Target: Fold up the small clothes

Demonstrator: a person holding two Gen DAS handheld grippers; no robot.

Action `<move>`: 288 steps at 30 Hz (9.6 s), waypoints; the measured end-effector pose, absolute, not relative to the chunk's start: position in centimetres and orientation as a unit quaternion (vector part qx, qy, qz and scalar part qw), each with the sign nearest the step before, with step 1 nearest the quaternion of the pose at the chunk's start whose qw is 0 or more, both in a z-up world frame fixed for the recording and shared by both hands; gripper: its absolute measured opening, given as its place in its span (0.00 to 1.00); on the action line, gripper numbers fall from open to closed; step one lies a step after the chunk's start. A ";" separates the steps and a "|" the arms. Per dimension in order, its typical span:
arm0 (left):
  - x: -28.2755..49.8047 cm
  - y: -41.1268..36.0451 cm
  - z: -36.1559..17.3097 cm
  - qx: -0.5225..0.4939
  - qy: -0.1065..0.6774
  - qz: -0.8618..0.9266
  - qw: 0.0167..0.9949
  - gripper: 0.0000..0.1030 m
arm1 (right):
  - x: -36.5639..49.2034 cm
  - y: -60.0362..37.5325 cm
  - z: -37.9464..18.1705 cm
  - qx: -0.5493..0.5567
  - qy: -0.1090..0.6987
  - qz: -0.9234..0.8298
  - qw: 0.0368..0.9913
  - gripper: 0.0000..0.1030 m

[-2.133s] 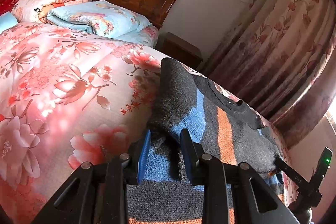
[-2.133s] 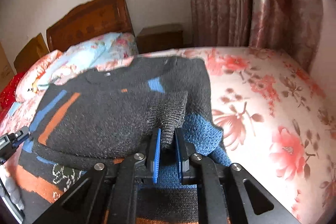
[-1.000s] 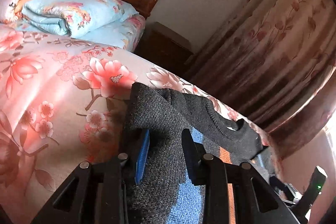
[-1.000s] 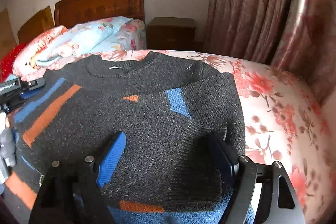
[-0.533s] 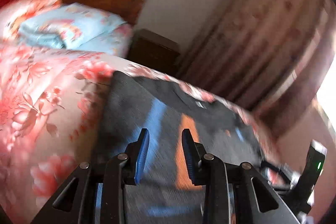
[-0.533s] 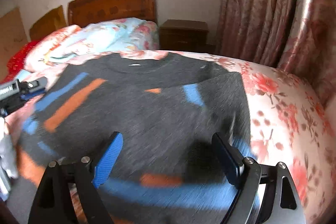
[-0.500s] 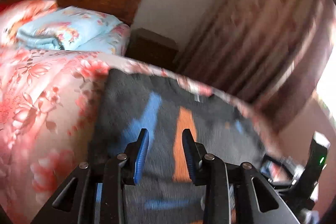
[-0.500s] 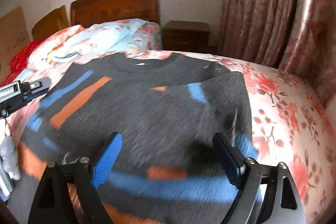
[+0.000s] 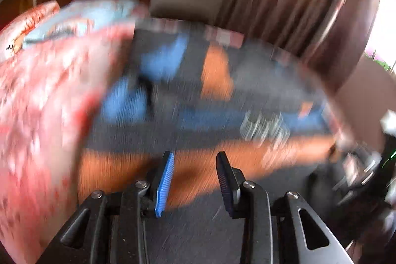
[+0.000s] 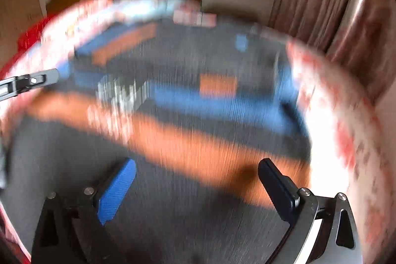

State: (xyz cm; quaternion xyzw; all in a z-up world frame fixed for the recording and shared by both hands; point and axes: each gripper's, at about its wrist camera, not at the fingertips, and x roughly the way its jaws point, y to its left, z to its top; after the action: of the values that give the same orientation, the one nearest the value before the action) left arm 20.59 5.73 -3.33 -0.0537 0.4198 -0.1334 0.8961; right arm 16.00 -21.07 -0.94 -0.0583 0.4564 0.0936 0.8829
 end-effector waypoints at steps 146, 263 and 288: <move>50.7 -16.8 -6.3 -0.010 0.449 -0.236 0.862 0.38 | 26.7 -20.2 -1.6 0.071 0.400 0.065 0.911 1.00; 8.7 8.4 -4.1 0.044 0.385 -0.086 0.918 0.45 | 7.1 -22.6 -1.7 -0.037 0.454 0.076 0.887 1.00; 5.4 6.0 -4.1 0.060 0.386 -0.129 0.911 0.48 | 4.5 -18.8 -2.2 -0.056 0.441 0.115 0.888 1.00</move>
State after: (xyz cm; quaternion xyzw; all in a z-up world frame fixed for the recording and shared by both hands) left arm 5.44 5.96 -4.13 0.0599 0.3860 -0.1286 0.9115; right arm 4.54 -18.77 -2.23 -0.0560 0.4414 0.1155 0.8881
